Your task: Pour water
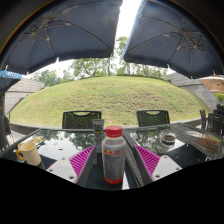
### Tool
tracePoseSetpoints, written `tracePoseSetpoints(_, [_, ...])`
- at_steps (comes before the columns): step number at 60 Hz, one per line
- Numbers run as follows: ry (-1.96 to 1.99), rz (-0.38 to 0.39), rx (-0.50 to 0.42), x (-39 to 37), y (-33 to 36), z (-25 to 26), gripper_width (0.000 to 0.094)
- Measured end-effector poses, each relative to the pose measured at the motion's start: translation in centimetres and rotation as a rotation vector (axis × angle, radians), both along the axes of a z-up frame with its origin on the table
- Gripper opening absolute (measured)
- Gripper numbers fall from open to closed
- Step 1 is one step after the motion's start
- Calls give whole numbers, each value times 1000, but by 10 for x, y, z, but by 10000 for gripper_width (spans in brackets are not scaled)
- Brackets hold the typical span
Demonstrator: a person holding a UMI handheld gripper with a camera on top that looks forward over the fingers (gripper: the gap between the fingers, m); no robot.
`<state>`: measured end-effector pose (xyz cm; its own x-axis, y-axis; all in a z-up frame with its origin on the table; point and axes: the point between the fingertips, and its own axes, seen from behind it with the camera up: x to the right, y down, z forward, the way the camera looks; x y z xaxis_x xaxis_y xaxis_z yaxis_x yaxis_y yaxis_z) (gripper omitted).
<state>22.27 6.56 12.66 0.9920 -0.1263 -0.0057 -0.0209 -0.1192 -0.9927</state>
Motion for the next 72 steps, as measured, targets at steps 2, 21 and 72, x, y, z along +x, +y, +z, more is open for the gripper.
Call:
tracePoseSetpoints(2, [3,4,-3,4,15,-3,783])
tracePoseSetpoints(21, [-10,17,22,7,65,-19,454])
tracePoseSetpoints(72, [-2364,207,-69,-259,127,-3,333])
